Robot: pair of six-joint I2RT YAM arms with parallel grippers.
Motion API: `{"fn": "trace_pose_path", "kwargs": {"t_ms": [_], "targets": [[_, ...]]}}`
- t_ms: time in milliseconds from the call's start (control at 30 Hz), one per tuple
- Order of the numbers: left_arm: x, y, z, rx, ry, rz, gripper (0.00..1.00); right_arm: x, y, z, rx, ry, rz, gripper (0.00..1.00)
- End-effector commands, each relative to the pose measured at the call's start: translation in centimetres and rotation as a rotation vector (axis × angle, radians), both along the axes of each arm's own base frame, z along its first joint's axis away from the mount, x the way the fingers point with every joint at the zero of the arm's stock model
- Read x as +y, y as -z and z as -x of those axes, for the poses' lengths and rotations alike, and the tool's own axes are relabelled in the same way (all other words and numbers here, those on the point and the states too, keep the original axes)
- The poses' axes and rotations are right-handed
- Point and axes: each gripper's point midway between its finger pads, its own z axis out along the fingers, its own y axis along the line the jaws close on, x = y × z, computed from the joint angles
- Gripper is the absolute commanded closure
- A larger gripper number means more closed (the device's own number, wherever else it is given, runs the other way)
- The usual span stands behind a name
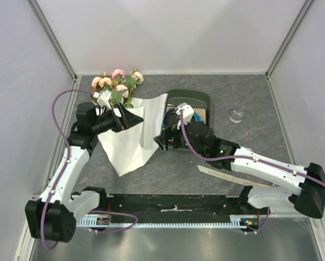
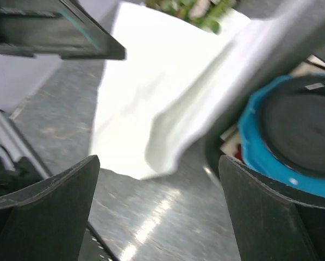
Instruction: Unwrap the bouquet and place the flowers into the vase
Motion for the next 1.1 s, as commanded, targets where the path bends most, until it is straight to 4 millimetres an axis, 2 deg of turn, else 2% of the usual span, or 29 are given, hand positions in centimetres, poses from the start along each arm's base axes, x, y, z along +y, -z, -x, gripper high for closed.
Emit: {"fn": "trace_pose_path", "kwargs": {"t_ms": [0,67,167,200,233,267,300,333,367,400,433,567,633,667,700,767,867,900,933,967,1033,1067], "targets": [[0.7,-2.8,1.5,-0.109,-0.022,-0.034,0.00,3.5,-6.8,0.0,-0.096,-0.010,-0.232,0.02],[1.4,-3.1,1.8,-0.116,-0.062,-0.052,0.01,4.9,-6.7,0.6,-0.075,-0.051,-0.244,0.02],[3.8,-2.9,1.8,-0.102,-0.223,-0.117,0.06,8.4,-5.1,0.7,-0.017,-0.141,-0.238,0.02],[5.0,-2.4,2.0,-0.086,-0.297,-0.145,0.07,10.1,-3.6,-0.1,0.023,-0.149,-0.195,0.02],[5.5,-2.3,2.1,-0.083,-0.324,-0.154,0.07,10.6,-2.7,-1.0,0.064,-0.110,-0.182,0.02],[5.8,-2.3,2.3,-0.089,-0.345,-0.163,0.07,11.3,-3.4,-2.0,0.096,-0.086,-0.201,0.02],[6.0,-2.1,2.6,-0.082,-0.352,-0.168,0.07,11.9,-0.1,-3.0,0.178,-0.076,-0.167,0.02],[6.2,-2.9,3.3,-0.112,-0.360,-0.163,0.07,11.9,0.5,-4.1,0.300,-0.096,-0.242,0.02],[6.5,-3.1,3.6,-0.124,-0.376,-0.172,0.07,12.5,1.8,-5.3,0.330,-0.110,-0.292,0.02],[6.8,-3.2,4.2,-0.132,-0.385,-0.177,0.07,12.3,2.2,-6.4,0.343,-0.114,-0.327,0.02],[7.1,-4.1,5.0,-0.171,-0.399,-0.174,0.07,12.8,2.8,-6.1,0.364,-0.160,-0.337,0.02],[8.3,-6.5,7.2,-0.267,-0.458,-0.176,0.10,15.0,7.6,-7.8,0.418,-0.185,-0.257,0.03],[8.4,-7.1,7.7,-0.276,-0.459,-0.178,0.12,15.5,9.3,-8.1,0.428,-0.191,-0.237,0.08],[8.4,-7.3,7.8,-0.276,-0.458,-0.180,0.12,15.8,11.0,-8.7,0.444,-0.174,-0.212,0.11],[8.4,-7.4,7.7,-0.274,-0.453,-0.179,0.12,15.8,11.7,-9.0,0.448,-0.163,-0.193,0.16],[8.0,-7.9,7.5,-0.279,-0.431,-0.183,0.12,15.7,13.6,-9.6,0.454,-0.130,-0.140,0.18],[7.6,-8.2,7.5,-0.282,-0.403,-0.181,0.12,16.5,14.5,-9.5,0.455,-0.147,-0.146,0.19],[7.6,-8.3,7.5,-0.286,-0.405,-0.178,0.13,17.4,14.3,-8.4,0.460,-0.190,-0.155,0.26],[7.7,-8.3,7.6,-0.286,-0.407,-0.176,0.13,18.2,13.8,-8.1,0.447,-0.210,-0.160,0.30],[7.7,-8.6,7.9,-0.301,-0.411,-0.170,0.13,19.3,13.2,-6.8,0.437,-0.247,-0.159,0.37],[7.9,-9.1,8.1,-0.317,-0.421,-0.166,0.13,21.1,11.3,-5.8,0.395,-0.303,-0.183,0.41],[7.9,-9.3,8.3,-0.319,-0.422,-0.166,0.14,22.5,10.3,-4.1,0.380,-0.347,-0.193,0.41]]}}
